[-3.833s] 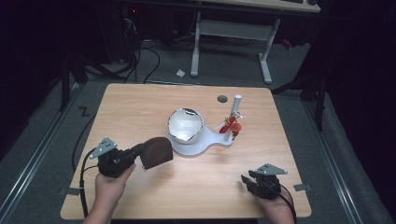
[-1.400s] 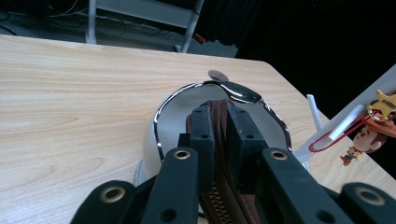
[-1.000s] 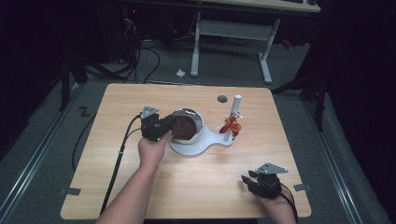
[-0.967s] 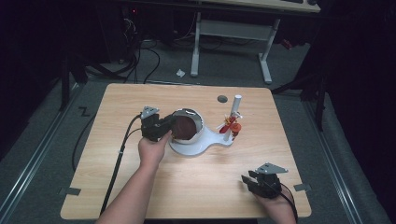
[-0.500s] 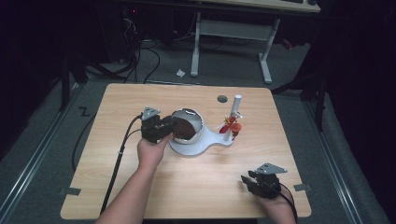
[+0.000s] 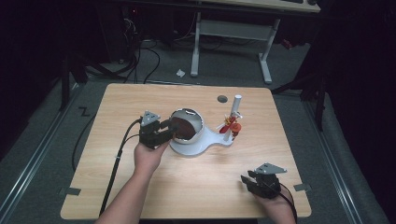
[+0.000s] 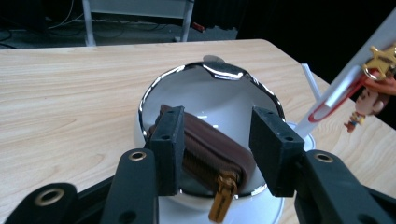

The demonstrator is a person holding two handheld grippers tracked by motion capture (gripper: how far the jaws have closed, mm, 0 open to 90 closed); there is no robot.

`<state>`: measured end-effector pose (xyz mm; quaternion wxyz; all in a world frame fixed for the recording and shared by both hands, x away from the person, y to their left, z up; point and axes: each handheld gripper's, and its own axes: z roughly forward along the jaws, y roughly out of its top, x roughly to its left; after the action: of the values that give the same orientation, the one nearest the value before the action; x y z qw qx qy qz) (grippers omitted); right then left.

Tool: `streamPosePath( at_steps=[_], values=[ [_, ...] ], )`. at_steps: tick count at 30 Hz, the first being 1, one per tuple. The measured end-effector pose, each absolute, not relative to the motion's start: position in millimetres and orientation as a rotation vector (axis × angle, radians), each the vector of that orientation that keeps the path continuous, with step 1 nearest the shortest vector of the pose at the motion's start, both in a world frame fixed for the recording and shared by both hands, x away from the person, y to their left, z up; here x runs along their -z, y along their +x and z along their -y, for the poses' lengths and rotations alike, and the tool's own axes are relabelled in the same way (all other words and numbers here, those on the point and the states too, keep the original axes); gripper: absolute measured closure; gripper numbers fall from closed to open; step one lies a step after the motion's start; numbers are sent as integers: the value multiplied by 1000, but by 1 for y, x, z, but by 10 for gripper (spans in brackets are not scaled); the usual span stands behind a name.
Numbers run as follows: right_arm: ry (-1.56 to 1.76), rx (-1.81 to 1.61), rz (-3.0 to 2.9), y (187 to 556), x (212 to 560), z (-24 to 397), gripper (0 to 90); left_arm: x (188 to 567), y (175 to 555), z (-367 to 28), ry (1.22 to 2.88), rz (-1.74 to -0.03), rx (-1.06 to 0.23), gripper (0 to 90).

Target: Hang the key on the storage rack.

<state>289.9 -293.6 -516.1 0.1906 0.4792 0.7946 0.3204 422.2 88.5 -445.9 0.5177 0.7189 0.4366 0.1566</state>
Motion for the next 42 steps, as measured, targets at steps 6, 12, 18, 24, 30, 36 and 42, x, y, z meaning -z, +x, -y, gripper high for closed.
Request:
streamPosePath(
  at_steps=[6,12,18,24,30,36,42],
  values=[
    [1342,-897,-2235,290,516,293,608,451,410,-99,1753,-1028,-374,531],
    [1343,-895,-2237,290,517,292,608,459,395,-113,1756,-1019,-329,515],
    [1343,-892,-2237,289,517,290,605,476,377,-134,1781,-1029,-319,506],
    [1343,-890,-2235,289,518,290,603,498,357,-158,1836,-1055,-319,496],
    [1340,-888,-2231,289,519,289,601,519,337,-181,1904,-1090,-324,481],
    [1336,-905,-2203,288,517,289,600,528,308,-196,1978,-1074,-387,459],
    [1356,-904,-2168,290,518,290,595,527,288,-211,1967,-1075,-380,438]
  ],
)
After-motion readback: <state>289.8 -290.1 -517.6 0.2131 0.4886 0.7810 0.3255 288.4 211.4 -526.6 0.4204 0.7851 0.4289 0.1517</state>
